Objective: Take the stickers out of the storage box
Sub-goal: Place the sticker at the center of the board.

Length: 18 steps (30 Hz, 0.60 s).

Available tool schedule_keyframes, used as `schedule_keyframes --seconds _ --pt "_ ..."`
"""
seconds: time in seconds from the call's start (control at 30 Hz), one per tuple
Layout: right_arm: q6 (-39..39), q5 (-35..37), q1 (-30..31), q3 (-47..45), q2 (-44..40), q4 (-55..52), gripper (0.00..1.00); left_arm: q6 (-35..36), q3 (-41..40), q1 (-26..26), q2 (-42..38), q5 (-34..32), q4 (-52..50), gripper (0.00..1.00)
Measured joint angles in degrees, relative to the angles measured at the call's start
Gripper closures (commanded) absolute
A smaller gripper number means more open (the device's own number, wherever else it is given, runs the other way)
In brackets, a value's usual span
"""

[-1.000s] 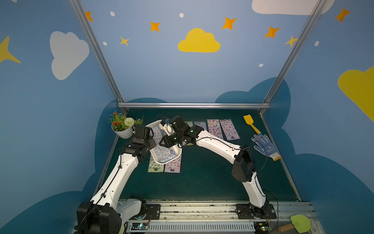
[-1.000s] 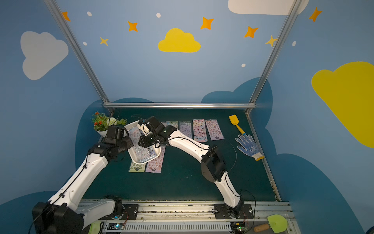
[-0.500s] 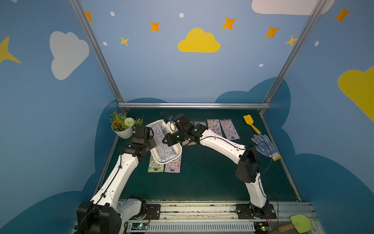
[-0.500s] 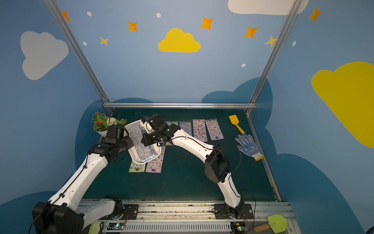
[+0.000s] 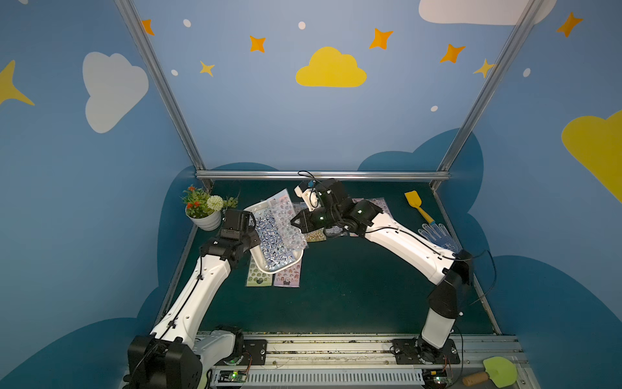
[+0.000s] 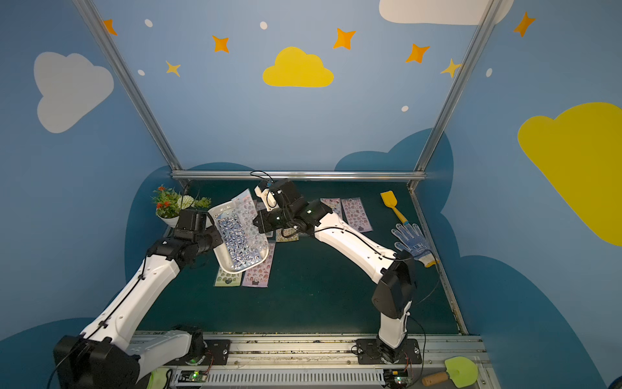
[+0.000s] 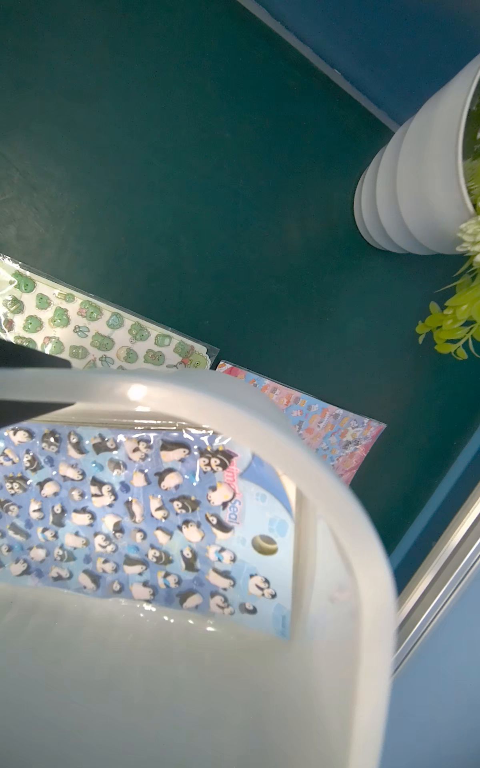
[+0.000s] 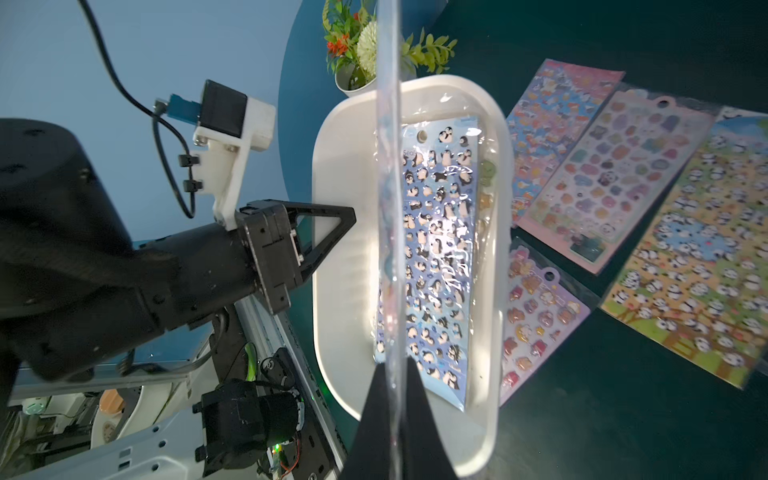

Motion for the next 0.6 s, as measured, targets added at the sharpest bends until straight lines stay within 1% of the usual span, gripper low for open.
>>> schedule_keyframes --seconds 0.27,0.5,0.6 --pt "2.3 -0.1 -6.4 -14.2 -15.1 0.0 1.00 0.3 0.1 -0.8 0.0 0.2 -0.1 0.96" --pt "5.6 -1.9 -15.1 -29.1 -28.3 1.6 1.00 0.2 0.2 -0.8 -1.8 -0.7 -0.3 0.96" --pt "8.0 -3.6 -18.2 -36.5 -32.1 4.0 1.00 -0.1 0.7 -0.8 -3.2 -0.9 -0.9 0.96"
